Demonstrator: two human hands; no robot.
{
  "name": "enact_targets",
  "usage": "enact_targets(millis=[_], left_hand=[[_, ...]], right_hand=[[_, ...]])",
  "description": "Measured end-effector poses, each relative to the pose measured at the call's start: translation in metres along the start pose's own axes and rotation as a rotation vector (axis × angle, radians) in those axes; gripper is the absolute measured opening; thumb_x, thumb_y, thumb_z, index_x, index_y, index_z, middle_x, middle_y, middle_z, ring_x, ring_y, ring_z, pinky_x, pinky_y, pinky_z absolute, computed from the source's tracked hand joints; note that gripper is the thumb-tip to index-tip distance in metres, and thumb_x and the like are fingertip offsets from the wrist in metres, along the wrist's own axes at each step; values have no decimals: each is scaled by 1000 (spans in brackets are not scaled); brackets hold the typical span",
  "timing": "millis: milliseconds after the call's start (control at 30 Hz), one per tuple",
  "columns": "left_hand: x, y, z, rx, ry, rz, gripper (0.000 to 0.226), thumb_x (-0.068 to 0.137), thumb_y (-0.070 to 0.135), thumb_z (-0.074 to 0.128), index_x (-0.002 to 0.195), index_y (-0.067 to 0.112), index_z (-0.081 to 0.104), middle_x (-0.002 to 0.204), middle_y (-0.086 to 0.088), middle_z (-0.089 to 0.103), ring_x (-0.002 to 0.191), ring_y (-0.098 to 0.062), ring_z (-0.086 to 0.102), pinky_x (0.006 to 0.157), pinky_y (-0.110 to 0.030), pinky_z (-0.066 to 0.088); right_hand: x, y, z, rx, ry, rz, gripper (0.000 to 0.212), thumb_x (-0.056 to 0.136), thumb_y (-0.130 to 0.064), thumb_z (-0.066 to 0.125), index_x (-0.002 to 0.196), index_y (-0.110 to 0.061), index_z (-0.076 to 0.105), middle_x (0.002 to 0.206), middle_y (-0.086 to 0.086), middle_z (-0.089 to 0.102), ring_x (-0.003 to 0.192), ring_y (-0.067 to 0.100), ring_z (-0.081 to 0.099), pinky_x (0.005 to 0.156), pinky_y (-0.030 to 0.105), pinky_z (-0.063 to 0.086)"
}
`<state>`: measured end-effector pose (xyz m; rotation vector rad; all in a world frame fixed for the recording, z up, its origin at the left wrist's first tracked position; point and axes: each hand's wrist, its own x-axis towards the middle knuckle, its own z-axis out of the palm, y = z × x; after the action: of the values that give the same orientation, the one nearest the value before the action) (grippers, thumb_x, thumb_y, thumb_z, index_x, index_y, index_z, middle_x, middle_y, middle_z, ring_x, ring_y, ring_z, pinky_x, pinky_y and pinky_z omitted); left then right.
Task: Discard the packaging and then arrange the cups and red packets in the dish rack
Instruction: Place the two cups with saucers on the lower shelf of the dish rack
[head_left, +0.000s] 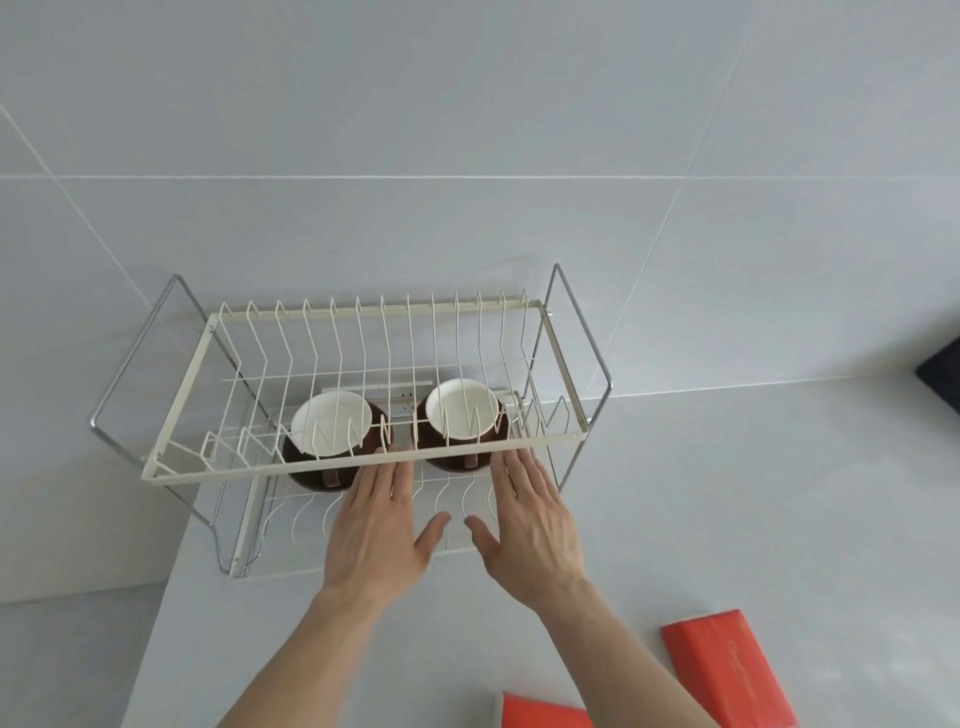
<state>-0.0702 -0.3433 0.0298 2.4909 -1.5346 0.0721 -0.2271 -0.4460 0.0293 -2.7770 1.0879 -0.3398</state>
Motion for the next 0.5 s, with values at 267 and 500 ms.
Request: enact_targets(millis=[267,500], left_hand=[[-35,26,-2,-26,-59,39,88,92,65,37,156,7,23,163,-9,28,152,-23,21,125,-37,18],[-61,56,1,-34,-74,120,89,90,67,28,156,7,24,163,-8,30,152,-22,22,122,-33,4]], right_hand=[[-55,10,-7,-2,2,57,79,94,-52,48,153,-5,26,162,12,24,151,25,17,123,39,20],[-99,38,-14,-22,9,168,80,94,-52,49,154,-5,24,162,12,22,151,26,17,123,36,12]])
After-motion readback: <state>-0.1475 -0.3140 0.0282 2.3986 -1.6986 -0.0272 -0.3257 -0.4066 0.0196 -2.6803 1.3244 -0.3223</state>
